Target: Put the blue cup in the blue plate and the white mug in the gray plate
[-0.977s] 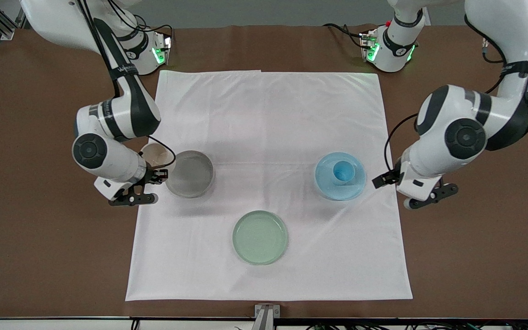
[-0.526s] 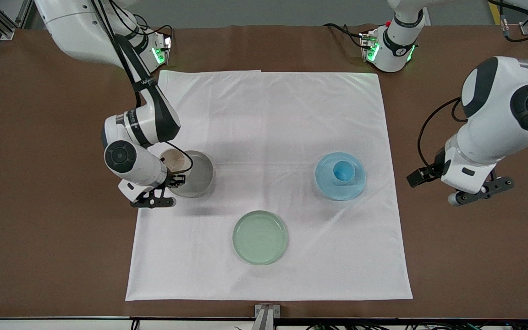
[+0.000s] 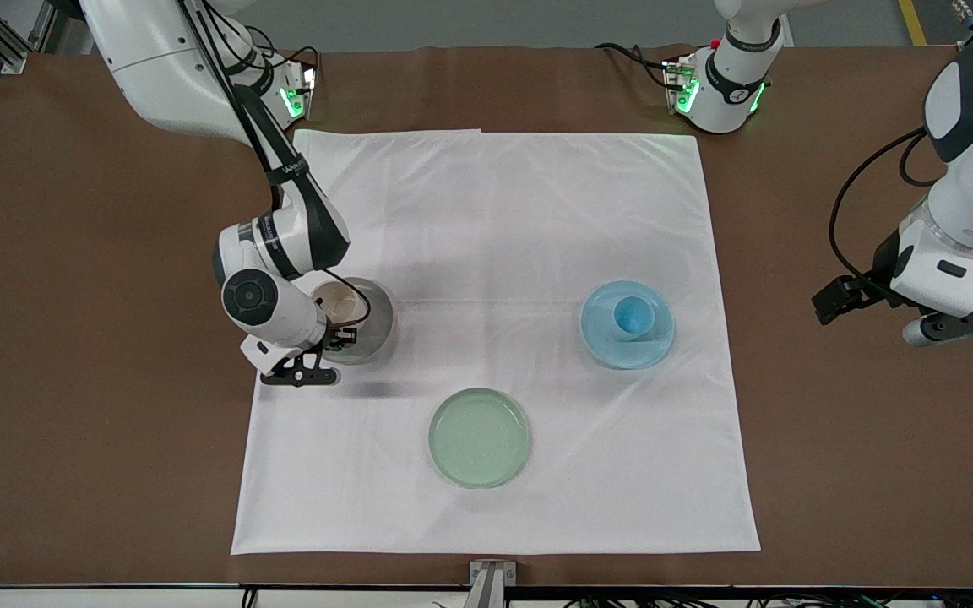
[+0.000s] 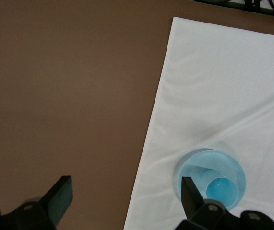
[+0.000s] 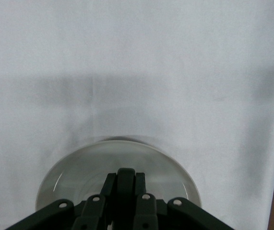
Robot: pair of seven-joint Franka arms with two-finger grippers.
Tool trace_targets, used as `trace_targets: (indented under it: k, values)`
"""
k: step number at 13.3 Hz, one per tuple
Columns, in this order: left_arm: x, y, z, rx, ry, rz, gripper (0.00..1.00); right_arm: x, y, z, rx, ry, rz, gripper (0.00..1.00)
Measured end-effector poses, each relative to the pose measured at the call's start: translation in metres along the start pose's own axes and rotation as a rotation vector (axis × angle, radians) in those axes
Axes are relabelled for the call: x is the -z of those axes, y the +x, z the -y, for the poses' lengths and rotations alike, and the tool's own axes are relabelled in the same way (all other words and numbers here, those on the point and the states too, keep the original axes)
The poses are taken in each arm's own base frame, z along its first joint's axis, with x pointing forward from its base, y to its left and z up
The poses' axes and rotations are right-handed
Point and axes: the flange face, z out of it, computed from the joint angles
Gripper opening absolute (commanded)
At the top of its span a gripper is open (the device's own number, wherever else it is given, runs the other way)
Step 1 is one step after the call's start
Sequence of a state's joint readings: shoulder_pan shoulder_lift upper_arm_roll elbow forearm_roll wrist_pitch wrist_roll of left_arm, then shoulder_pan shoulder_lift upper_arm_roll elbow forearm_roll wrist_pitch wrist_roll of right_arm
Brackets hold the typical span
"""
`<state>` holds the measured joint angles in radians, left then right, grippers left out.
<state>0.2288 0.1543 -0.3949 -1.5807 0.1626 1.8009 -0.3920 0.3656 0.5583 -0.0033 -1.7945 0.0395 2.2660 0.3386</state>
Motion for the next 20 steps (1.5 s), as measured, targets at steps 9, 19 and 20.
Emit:
trace_targets:
  k: [9,19,20]
  values:
    - [0.042,-0.002,0.048,-0.073,0.031,0.009,1.0,0.007,-0.004,-0.003,-0.043,-0.022,0.055,1.0]
    - [0.087,-0.049,0.054,-0.14,-0.034,0.125,1.0,0.261,-0.09,-0.214,-0.072,0.031,0.127,1.0]
    - [0.088,-0.057,0.055,-0.141,-0.051,0.135,1.0,0.266,-0.095,-0.238,-0.058,0.043,0.115,1.0]
